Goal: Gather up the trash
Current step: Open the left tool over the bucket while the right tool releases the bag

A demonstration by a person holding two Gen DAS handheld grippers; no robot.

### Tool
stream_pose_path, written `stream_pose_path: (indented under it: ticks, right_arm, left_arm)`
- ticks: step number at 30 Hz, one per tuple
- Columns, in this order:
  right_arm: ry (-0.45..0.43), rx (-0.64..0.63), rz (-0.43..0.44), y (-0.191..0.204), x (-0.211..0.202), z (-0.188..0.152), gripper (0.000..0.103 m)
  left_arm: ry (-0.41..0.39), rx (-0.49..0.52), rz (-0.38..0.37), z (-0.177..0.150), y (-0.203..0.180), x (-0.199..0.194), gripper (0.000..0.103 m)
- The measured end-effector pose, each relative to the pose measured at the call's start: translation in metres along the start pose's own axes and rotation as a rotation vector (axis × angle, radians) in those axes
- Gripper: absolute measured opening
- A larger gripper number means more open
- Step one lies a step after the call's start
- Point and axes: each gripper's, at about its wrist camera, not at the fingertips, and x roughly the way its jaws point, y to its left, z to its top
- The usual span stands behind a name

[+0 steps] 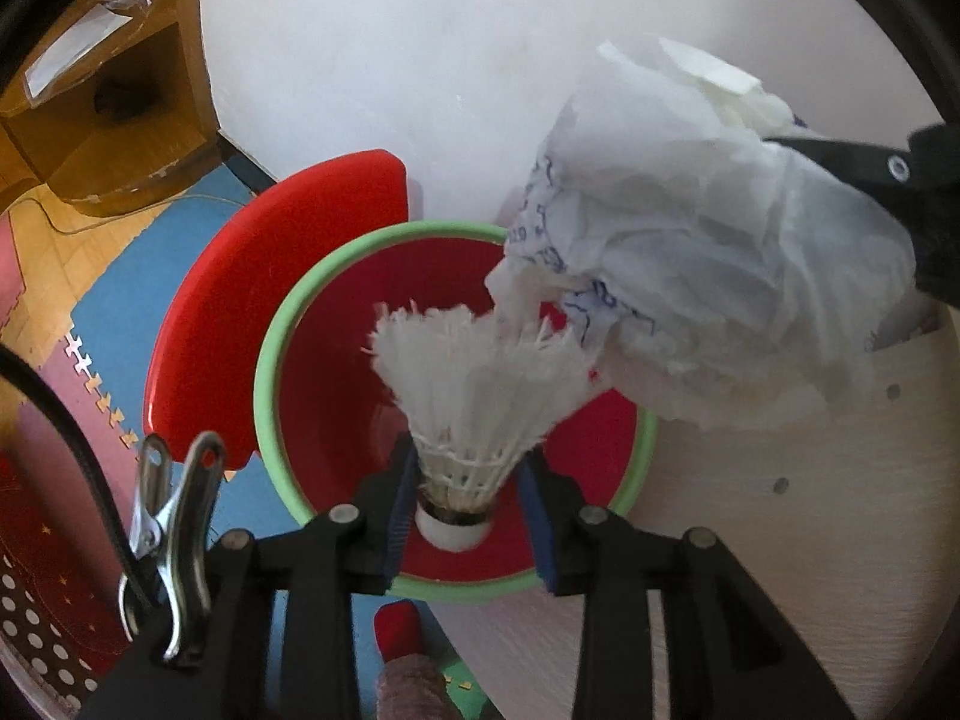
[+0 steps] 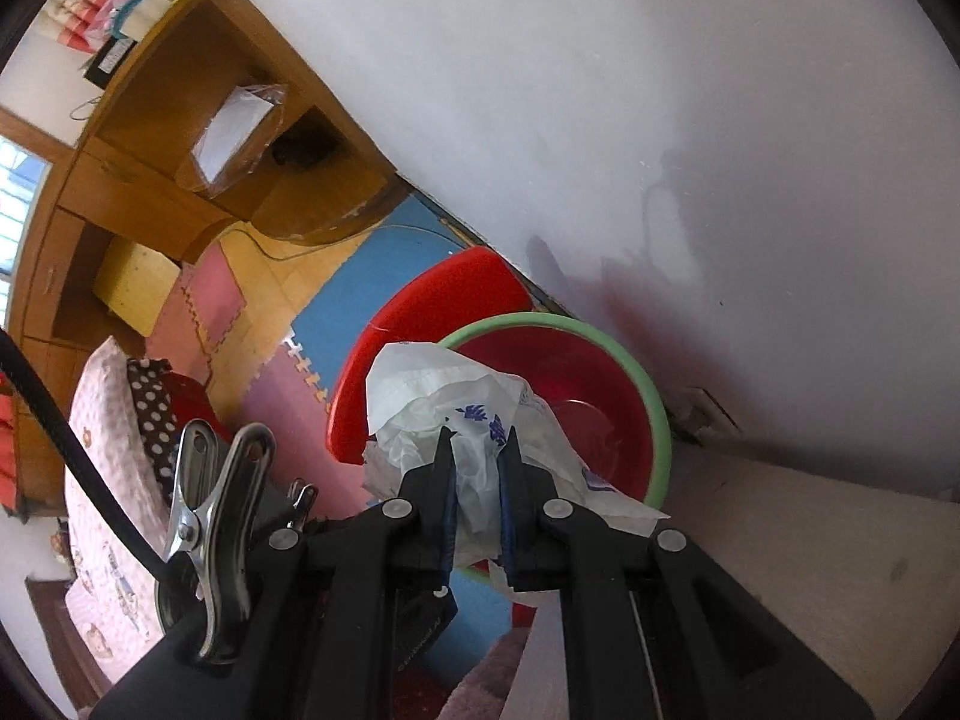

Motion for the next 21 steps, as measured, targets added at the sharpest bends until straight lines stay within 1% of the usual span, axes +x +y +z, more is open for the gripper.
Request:
stream_pose_path:
  ticks: [2, 5, 9, 11, 13, 15, 21]
  right_arm:
    - [0.006, 0.002, -0.010, 0.000, 0.002, 0.000, 0.013]
    - [0.023, 0.027, -0.012, 0.000, 0.005, -0.001, 0.014]
    - [0.031, 0.065, -0.015, -0.004, 0.006, 0.000, 0.024]
    - [0.032, 0.076, -0.013, -0.005, 0.004, 0.000, 0.030]
    - [0.022, 0.075, -0.018, -0.003, 0.000, 0.000, 0.033]
    - [0.015, 0.074, -0.022, -0.002, -0.002, 0.000, 0.034]
    - [-0.010, 0.072, 0.010, 0.003, -0.018, -0.004, 0.034]
  left_arm:
    - [0.002, 0.000, 0.002, 0.000, 0.000, 0.000, 0.044]
    - [0.000, 0.004, 0.004, -0.002, 0.000, -0.002, 0.045]
    - [-0.007, 0.009, 0.003, -0.002, 0.000, -0.006, 0.047]
    - [-0.009, 0.016, 0.012, -0.002, 0.000, -0.009, 0.050]
    - [-0.011, 0.019, 0.019, -0.002, 0.000, -0.012, 0.050]
    - [-0.015, 0.018, 0.022, -0.003, -0.001, -0.016, 0.050]
    - [-0.026, 0.019, 0.037, -0.005, -0.002, -0.031, 0.050]
